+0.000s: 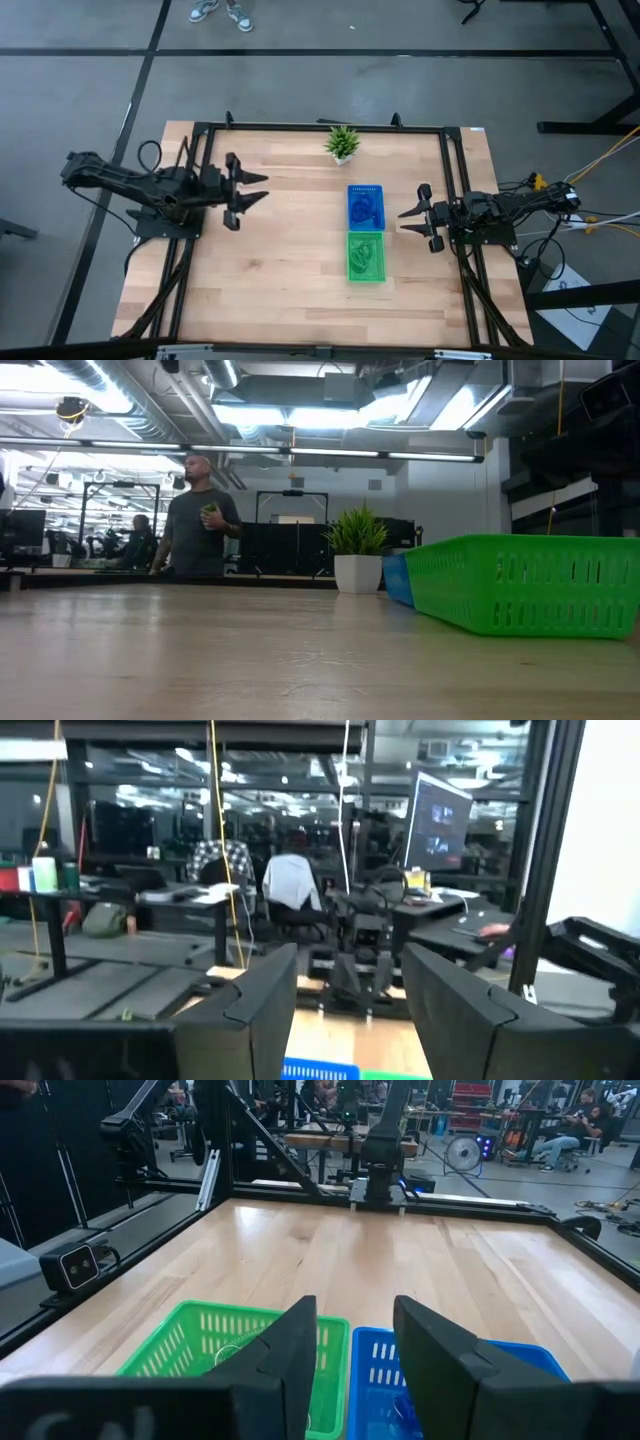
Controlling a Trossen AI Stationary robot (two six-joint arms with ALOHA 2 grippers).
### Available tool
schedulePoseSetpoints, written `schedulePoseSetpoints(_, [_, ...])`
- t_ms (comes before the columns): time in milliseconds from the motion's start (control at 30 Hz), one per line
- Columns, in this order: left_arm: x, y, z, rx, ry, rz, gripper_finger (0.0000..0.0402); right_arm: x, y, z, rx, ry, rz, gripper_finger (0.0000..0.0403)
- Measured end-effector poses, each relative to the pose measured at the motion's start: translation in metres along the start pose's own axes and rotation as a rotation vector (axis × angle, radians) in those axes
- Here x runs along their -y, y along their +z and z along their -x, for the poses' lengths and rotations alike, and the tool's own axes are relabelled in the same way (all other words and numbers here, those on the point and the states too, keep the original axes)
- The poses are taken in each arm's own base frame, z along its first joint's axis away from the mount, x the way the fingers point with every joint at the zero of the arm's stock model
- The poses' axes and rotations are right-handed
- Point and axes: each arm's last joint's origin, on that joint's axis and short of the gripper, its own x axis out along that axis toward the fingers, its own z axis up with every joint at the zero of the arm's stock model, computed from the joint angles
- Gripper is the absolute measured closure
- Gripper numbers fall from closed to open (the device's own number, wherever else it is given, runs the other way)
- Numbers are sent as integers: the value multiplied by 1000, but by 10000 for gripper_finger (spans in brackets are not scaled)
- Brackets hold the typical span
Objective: Sort spring keychains
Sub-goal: Return to Home Position
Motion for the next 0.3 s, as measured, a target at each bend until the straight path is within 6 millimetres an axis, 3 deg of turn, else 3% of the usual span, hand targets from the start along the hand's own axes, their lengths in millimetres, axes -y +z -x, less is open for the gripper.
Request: schedulePoseSetpoints(300, [-3, 6, 7, 22, 0, -10, 228, 0, 0, 0, 0, 0, 0, 267])
